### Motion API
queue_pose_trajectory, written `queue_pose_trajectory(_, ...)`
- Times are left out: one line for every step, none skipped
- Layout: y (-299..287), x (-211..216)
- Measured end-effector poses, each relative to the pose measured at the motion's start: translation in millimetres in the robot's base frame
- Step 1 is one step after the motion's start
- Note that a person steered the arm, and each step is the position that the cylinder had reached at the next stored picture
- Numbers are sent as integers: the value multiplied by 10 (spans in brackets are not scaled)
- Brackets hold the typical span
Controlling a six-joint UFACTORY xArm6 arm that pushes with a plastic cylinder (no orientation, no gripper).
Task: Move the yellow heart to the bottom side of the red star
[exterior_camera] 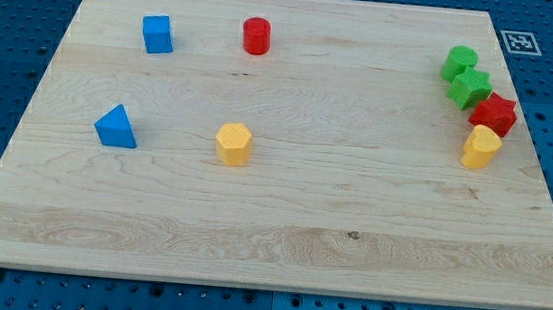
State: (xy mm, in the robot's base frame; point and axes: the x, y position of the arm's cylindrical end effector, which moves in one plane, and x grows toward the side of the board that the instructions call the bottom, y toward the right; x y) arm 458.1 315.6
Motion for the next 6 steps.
queue_pose_trajectory(-353, 16)
queue_pose_trajectory(-180, 308)
queue_pose_trajectory(-482, 561)
queue_pose_trajectory(-1190, 467)
queue_pose_trajectory(-1257, 245)
queue_pose_trajectory(-1012, 166)
